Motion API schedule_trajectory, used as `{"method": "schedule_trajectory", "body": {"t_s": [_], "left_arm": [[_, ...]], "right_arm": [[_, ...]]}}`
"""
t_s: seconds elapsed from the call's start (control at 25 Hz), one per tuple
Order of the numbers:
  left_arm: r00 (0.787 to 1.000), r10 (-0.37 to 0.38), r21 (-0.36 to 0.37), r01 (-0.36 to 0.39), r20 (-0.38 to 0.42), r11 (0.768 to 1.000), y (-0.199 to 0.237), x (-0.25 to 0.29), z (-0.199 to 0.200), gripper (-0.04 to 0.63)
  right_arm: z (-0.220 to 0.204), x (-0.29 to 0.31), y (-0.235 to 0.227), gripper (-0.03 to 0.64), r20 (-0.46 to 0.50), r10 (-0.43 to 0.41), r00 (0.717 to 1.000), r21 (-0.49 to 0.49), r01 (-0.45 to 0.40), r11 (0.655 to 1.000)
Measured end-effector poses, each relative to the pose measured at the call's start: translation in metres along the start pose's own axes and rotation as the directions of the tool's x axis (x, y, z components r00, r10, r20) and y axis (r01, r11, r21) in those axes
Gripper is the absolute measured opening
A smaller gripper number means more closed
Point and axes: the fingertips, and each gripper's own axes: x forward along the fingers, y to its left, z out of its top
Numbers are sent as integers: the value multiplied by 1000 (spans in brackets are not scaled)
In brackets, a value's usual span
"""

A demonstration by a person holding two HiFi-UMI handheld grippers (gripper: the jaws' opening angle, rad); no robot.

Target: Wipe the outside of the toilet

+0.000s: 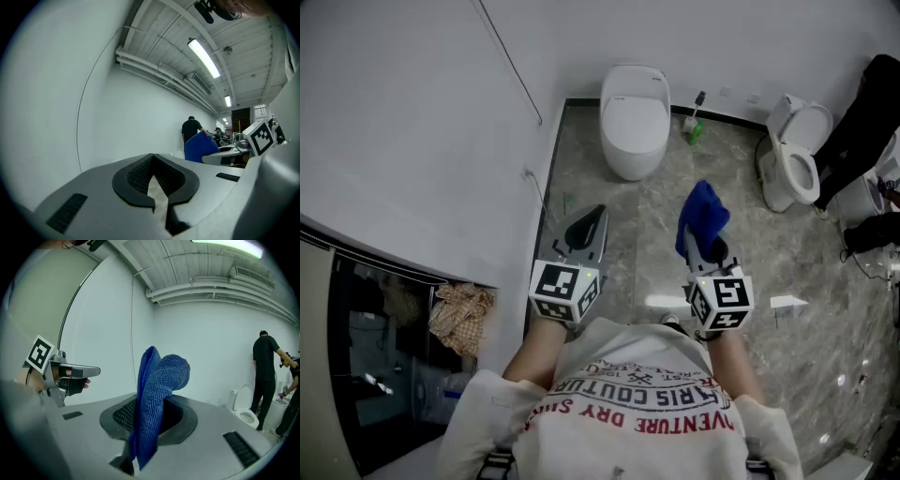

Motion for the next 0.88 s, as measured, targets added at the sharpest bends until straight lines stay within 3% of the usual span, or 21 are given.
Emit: {"method": "schedule_trajectory", "body": {"t_s": [0.36,0.88], "left_arm": [[1000,3,-1,-3,-15,1000,7,2,-6,6],[998,25,-41,-27,-51,999,25,25,-20,6]], "right_arm": [[-5,8,1,77,-8,-2,1000,5,2,1000],[-22,30,-24,77,-32,-27,999,93,30,995]]}}
